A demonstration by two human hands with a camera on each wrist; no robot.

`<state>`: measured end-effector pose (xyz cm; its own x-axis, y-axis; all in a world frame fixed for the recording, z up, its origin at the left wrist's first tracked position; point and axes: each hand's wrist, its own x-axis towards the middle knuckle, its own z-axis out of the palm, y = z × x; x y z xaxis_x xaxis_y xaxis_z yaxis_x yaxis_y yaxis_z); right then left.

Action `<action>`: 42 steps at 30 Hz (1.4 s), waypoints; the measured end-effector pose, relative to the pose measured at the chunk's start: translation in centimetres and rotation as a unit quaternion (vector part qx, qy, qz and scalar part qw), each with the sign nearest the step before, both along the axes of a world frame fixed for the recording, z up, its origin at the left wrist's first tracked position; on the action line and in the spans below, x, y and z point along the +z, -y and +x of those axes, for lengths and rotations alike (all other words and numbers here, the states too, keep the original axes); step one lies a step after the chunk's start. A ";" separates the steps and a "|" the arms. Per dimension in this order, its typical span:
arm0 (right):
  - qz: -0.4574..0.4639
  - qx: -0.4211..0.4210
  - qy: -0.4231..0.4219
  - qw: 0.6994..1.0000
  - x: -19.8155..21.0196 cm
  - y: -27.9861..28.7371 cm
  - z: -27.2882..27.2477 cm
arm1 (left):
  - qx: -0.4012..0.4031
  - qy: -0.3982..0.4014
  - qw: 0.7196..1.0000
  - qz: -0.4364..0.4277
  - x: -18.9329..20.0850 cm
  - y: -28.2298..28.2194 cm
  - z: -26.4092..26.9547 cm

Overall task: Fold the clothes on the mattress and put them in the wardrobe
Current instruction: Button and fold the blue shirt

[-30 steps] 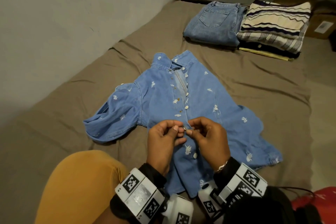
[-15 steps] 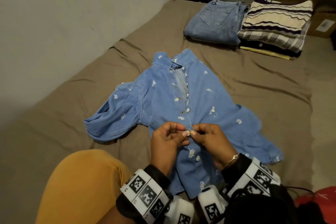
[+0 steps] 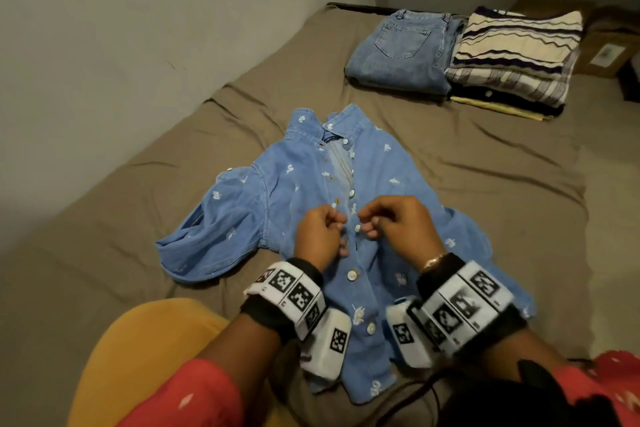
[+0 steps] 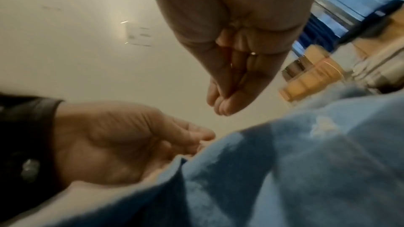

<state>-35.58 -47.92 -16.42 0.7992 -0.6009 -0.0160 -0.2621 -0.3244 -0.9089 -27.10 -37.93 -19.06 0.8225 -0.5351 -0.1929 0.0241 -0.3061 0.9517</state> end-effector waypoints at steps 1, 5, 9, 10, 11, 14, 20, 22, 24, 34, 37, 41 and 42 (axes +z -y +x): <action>0.030 0.001 -0.015 0.999 -0.5 -0.1 0.8 | 0.000 0.010 0.999 0.040 -1.0 0.2 0.1; -0.128 0.003 -0.183 0.975 -3.9 -0.5 2.3 | -0.030 0.104 0.975 0.192 -3.5 0.1 -0.6; -0.218 -0.022 -0.238 0.946 -5.4 -0.9 2.2 | -0.048 0.127 0.961 0.243 -4.2 0.4 -0.8; -0.226 -0.024 -0.247 0.942 -5.5 -1.0 2.3 | -0.048 0.135 0.961 0.236 -4.2 0.4 -0.8; -0.229 -0.022 -0.253 0.940 -5.6 -0.9 2.4 | -0.039 0.140 0.962 0.232 -3.9 0.2 -0.9; -0.181 -0.036 -0.224 0.957 -5.2 -0.6 2.2 | 0.013 0.112 0.974 0.196 -3.4 -0.5 -0.7; -0.017 -0.035 -0.074 0.996 -1.6 -1.0 0.7 | 0.062 -0.121 0.988 -0.069 -0.1 -1.6 -1.4; 0.002 -0.021 -0.046 0.999 -0.6 -1.7 0.2 | 0.057 -0.140 0.983 -0.107 0.5 -2.0 -1.8; 0.030 -0.014 -0.017 0.999 -0.3 -2.0 -0.5 | 0.048 -0.152 0.980 -0.119 0.7 -2.3 -2.2; 0.022 -0.024 0.039 0.999 -0.5 -2.7 -1.0 | 0.063 -0.165 0.972 -0.155 1.5 -2.5 -2.7; 0.006 -0.017 0.037 0.999 -0.6 -3.0 -1.1 | 0.066 -0.179 0.968 -0.165 1.6 -2.7 -2.8; -0.106 -0.043 0.021 0.993 -0.9 -3.5 -1.1 | 0.075 -0.203 0.961 -0.173 1.9 -2.8 -3.0; -0.144 -0.049 0.017 0.988 -0.9 -3.7 -1.1 | 0.077 -0.208 0.959 -0.178 2.1 -2.8 -3.1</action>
